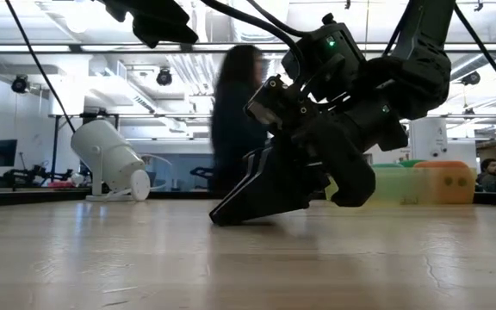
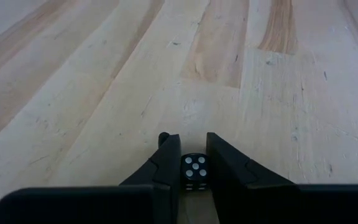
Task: Pick & Place Dice
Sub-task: Put the small black dice into the yellow bin
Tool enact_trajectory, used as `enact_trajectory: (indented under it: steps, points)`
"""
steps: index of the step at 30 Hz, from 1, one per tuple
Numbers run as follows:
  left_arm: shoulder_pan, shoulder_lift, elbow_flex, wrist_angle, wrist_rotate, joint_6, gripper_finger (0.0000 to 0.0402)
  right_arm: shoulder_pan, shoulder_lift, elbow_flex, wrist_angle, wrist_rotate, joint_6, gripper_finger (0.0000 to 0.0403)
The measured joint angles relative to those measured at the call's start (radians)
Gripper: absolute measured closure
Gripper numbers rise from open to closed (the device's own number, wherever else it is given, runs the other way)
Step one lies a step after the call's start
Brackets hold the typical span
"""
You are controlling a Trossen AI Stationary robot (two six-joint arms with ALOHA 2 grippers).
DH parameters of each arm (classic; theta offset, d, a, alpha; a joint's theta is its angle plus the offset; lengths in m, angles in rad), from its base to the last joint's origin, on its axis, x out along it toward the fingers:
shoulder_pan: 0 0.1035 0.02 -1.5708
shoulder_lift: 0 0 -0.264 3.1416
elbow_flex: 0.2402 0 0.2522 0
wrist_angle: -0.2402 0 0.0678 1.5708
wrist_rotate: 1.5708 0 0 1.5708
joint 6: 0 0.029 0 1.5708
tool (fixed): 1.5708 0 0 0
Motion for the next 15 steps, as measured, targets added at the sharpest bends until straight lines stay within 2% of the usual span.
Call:
enact_trajectory:
  steps: [15]
  points:
    - [0.0, 0.0, 0.0, 0.0, 0.0, 0.0, 0.0165, 0.002, -0.052, -0.007, -0.047, -0.008, -0.022, 0.0349]
